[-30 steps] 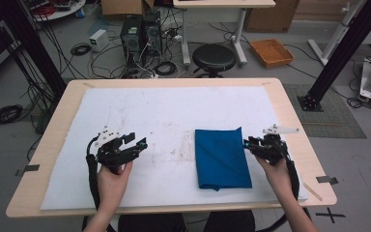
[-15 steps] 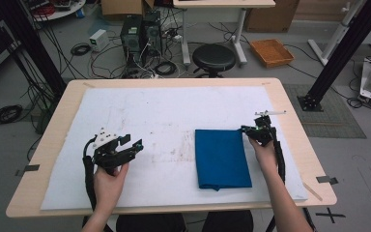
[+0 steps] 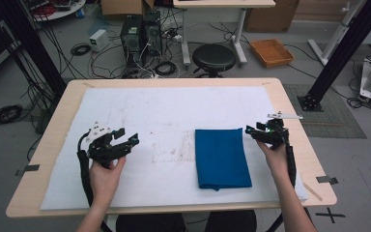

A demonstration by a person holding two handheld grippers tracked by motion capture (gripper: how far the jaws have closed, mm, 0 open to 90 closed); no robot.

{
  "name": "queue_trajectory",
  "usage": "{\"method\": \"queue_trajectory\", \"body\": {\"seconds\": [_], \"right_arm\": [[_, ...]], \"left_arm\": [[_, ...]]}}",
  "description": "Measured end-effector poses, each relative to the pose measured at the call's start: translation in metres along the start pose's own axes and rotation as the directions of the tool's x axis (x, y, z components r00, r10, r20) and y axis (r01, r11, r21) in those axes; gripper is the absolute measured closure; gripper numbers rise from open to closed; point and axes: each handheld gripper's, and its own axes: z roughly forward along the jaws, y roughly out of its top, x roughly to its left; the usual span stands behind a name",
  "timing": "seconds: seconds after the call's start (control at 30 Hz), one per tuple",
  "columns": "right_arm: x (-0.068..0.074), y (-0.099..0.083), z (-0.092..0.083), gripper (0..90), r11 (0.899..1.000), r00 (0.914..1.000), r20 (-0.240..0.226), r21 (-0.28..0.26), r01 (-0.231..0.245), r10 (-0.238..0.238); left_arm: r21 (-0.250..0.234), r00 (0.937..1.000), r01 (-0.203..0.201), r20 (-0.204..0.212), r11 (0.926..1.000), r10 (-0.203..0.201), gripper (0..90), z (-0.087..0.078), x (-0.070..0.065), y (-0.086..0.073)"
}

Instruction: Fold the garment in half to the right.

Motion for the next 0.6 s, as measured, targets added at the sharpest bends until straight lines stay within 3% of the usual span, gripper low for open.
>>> {"method": "queue_trajectory", "body": {"seconds": [0.17, 0.27, 0.37, 0.47, 0.6], "right_arm": [[-0.003, -0.009, -0.032, 39.0, 0.996, 0.9996, -0.024, -0.088, 0.015, -0.017], [-0.01, -0.011, -0.047, 35.7, 0.993, 0.9997, -0.025, -0.12, 0.0, -0.003], [-0.017, -0.011, -0.061, 30.2, 0.983, 0.9983, -0.053, -0.181, -0.035, 0.025], [-0.02, -0.01, -0.071, 28.4, 0.975, 0.9971, -0.074, -0.218, -0.034, 0.018], [-0.021, -0.01, -0.074, 27.2, 0.973, 0.9975, -0.07, -0.229, -0.011, -0.005]], "left_arm": [[-0.007, 0.9995, -0.029, -0.014, 0.9995, 0.029, 36.5, -0.001, 0.008, 0.003], [-0.022, 0.9981, -0.052, -0.035, 0.9984, 0.051, 36.5, -0.004, 0.012, 0.004], [-0.036, 0.9976, -0.06, -0.038, 0.9976, 0.058, 36.5, -0.006, 0.017, 0.004], [-0.029, 0.9972, -0.063, -0.042, 0.9976, 0.062, 36.5, -0.005, 0.021, 0.0], [-0.03, 0.9963, -0.072, -0.048, 0.997, 0.071, 36.5, -0.008, 0.025, -0.001]]}}
